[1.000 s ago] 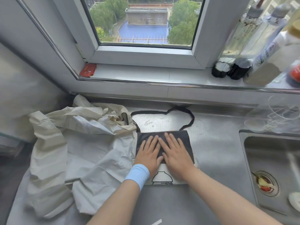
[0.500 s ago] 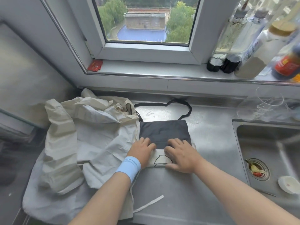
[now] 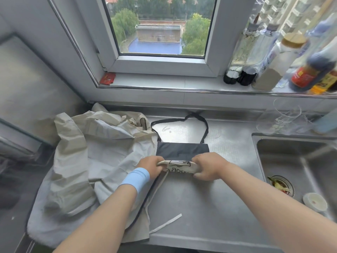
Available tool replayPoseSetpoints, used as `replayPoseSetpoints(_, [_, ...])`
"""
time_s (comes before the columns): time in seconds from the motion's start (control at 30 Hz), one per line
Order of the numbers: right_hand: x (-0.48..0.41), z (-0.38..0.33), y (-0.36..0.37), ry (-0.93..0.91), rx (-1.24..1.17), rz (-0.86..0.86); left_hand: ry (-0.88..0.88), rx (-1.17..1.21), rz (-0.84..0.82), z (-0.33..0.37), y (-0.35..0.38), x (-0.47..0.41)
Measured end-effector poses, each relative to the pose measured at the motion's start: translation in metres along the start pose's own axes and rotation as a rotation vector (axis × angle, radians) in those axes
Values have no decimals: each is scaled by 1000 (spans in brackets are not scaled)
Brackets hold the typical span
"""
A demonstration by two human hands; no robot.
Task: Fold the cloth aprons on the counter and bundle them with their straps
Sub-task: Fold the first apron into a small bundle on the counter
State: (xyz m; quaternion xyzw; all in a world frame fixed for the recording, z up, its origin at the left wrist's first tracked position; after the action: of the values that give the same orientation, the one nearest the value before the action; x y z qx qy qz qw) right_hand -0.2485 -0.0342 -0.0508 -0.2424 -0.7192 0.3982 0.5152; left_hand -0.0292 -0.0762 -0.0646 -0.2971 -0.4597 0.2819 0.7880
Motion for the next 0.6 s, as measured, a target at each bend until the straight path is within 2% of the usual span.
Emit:
replayPoseSetpoints(0.2, [-12,37,-8,171,-180,9,-79,283,59,-10,-11,-18])
replayPoseSetpoints(0.3, [-22,48,-12,181,-233,67,-112,332,90,-9,-15,-30])
replayPoseSetpoints(0.37, [-31,53,-17,196,-241,69,-146,250,123,-4,-19,-36])
replayPoseSetpoints(0.43, [-41,58,-23,231,-236,48,-161,5,201,5,-23,-42])
replayPoseSetpoints(0.53, [-51,64,-34,253,-199,73,-2,-276,337,24,-24,-56])
replayPoseSetpoints(0.6, [-58,68,-35,255,-168,87,91,-352,258,31,-17,-71])
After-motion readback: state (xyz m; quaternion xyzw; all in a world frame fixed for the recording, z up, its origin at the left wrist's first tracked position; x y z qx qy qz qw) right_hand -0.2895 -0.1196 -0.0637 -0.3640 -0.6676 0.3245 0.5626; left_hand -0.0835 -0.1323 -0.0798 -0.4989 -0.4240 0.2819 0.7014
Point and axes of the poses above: each hand's wrist, its own x-axis away from the middle knuckle, its own y-axis out of the palm, z = x × y, the point moved 5 cm from there along -x, towards the middle knuckle, and after that the axes turned 13 degrees about -z, right-handed, at the moved point
